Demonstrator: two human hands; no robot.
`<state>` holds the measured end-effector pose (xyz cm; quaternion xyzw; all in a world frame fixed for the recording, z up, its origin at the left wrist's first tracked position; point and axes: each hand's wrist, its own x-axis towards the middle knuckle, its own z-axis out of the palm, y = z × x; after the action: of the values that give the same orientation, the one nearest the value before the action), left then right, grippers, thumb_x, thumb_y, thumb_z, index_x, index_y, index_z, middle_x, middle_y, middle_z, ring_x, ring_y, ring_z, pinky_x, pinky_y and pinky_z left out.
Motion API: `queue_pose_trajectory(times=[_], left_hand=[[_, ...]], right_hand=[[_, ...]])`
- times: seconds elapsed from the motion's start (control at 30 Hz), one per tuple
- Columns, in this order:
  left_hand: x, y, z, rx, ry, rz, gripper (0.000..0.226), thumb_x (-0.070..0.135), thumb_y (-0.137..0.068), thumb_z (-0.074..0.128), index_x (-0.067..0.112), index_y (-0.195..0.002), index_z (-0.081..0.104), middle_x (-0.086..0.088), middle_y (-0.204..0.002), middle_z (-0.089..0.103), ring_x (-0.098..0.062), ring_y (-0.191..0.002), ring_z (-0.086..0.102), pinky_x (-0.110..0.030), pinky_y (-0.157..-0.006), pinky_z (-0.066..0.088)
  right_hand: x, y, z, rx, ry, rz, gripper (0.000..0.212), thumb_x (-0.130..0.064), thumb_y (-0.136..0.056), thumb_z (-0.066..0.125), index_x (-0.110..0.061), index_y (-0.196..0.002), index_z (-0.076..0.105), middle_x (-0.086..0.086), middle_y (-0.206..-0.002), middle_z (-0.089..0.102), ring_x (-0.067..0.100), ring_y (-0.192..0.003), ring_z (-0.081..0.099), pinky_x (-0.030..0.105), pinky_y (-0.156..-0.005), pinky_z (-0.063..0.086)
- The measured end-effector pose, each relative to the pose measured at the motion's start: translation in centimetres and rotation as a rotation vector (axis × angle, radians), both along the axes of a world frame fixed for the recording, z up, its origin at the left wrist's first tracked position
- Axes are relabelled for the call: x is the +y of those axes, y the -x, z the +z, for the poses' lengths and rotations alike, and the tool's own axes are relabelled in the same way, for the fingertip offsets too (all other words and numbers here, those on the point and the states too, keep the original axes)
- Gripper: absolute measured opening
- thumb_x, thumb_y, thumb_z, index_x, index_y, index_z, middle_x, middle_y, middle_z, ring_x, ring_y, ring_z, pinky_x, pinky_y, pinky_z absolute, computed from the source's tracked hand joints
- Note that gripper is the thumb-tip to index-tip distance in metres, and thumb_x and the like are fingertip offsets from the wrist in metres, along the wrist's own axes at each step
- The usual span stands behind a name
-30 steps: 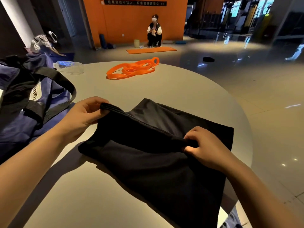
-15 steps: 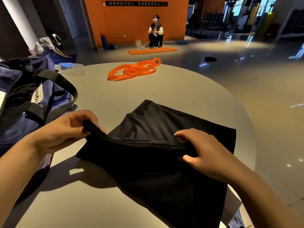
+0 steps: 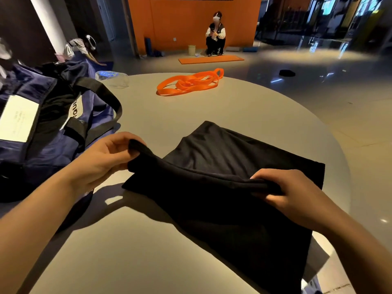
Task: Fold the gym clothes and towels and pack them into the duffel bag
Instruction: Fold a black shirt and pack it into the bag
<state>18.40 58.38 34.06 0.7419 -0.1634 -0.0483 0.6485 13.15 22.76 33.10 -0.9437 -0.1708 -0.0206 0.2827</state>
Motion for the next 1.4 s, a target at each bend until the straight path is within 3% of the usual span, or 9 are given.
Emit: queue_pose_trajectory(times=[0.13, 0.33, 0.5, 0.63, 0.83, 0.93, 1.13, 1.3, 1.4], left_hand=[[-2.7, -2.1, 1.6, -0.133, 0.115, 0.193, 0.011, 0.029, -0.080, 0.070, 0.024, -0.090, 0.070, 0.011, -0.081, 0.072, -0.005, -0.082, 0.067, -0.014, -0.066, 0.052], [-8.5, -8.0, 5.1, -0.278, 0.081, 0.317, 0.017, 0.009, -0.094, 0.057, 0.025, -0.091, 0.063, 0.010, -0.078, 0.072, -0.006, -0.076, 0.065, -0.019, -0.070, 0.053], [-12.9, -15.3, 1.8, -0.093, -0.425, 0.322, 0.019, 0.018, -0.089, 0.066, 0.023, -0.107, 0.061, -0.004, -0.091, 0.063, -0.020, -0.083, 0.060, -0.024, -0.065, 0.047], [-14.2, -17.4, -2.9, 0.069, -0.629, 0.318, 0.034, 0.024, -0.087, 0.068, 0.023, -0.119, 0.056, -0.004, -0.102, 0.059, -0.023, -0.097, 0.059, -0.032, -0.088, 0.047], [-14.5, -18.1, -3.5, -0.216, -0.580, 0.335, 0.022, 0.018, -0.093, 0.060, 0.028, -0.113, 0.061, 0.004, -0.107, 0.060, -0.013, -0.096, 0.056, -0.019, -0.078, 0.040], [-14.3, -17.8, -2.8, -0.331, -0.513, 0.287, 0.023, 0.015, -0.095, 0.056, 0.030, -0.111, 0.061, 0.011, -0.111, 0.059, -0.004, -0.098, 0.056, -0.010, -0.076, 0.038], [-15.1, -19.0, 0.7, -0.449, -0.260, 0.292, 0.027, 0.009, -0.092, 0.061, 0.030, -0.108, 0.060, 0.012, -0.114, 0.060, -0.001, -0.094, 0.058, -0.011, -0.082, 0.046], [-18.1, -21.9, -3.0, -0.139, -0.855, 0.291, 0.043, 0.021, -0.091, 0.063, 0.023, -0.131, 0.049, -0.005, -0.118, 0.058, -0.022, -0.103, 0.055, -0.032, -0.091, 0.043], [-18.9, -20.4, -3.8, -0.255, -0.959, 0.439, 0.037, 0.028, -0.097, 0.052, 0.024, -0.134, 0.048, -0.008, -0.137, 0.049, -0.028, -0.121, 0.049, -0.043, -0.102, 0.041]], right_hand=[[-0.6, 1.3, 2.0, 0.006, -0.303, 0.060, 0.013, -0.022, -0.082, 0.070, -0.035, -0.082, 0.069, -0.012, -0.078, 0.067, 0.008, -0.076, 0.063, 0.013, -0.060, 0.046], [-3.3, -1.0, 6.7, -0.058, -0.568, -0.089, 0.020, -0.019, -0.079, 0.071, -0.026, -0.097, 0.068, -0.008, -0.085, 0.071, 0.007, -0.081, 0.067, 0.018, -0.066, 0.054], [-7.8, -9.3, 3.9, 0.118, -0.155, -0.306, 0.024, -0.032, -0.081, 0.073, -0.024, -0.103, 0.066, -0.003, -0.104, 0.068, 0.010, -0.084, 0.063, 0.022, -0.070, 0.047], [-10.5, -11.2, -0.4, 0.217, 0.085, -0.380, 0.029, -0.033, -0.085, 0.068, -0.026, -0.112, 0.061, -0.005, -0.092, 0.063, 0.014, -0.087, 0.059, 0.026, -0.076, 0.042], [-11.8, -9.8, -1.6, 0.242, 0.050, -0.278, 0.020, -0.048, -0.087, 0.058, -0.033, -0.100, 0.063, -0.012, -0.096, 0.064, 0.007, -0.089, 0.060, 0.028, -0.081, 0.050], [-11.7, -9.2, -1.4, 0.224, 0.119, -0.225, 0.007, -0.033, -0.087, 0.064, -0.027, -0.091, 0.062, -0.011, -0.090, 0.063, 0.011, -0.087, 0.059, 0.028, -0.078, 0.048], [-12.8, -9.0, 2.2, 0.037, -0.340, -0.298, 0.005, -0.019, -0.086, 0.066, -0.021, -0.082, 0.067, -0.003, -0.078, 0.065, 0.015, -0.073, 0.063, 0.028, -0.065, 0.048], [-12.9, -11.5, -1.2, 0.159, 0.084, -0.416, 0.010, -0.027, -0.085, 0.069, -0.025, -0.093, 0.065, -0.001, -0.093, 0.067, 0.010, -0.078, 0.057, 0.019, -0.067, 0.041], [-12.8, -11.1, -3.0, 0.112, 0.180, -0.428, 0.010, -0.032, -0.090, 0.060, -0.028, -0.100, 0.061, -0.003, -0.099, 0.062, 0.016, -0.090, 0.056, 0.030, -0.075, 0.042]])
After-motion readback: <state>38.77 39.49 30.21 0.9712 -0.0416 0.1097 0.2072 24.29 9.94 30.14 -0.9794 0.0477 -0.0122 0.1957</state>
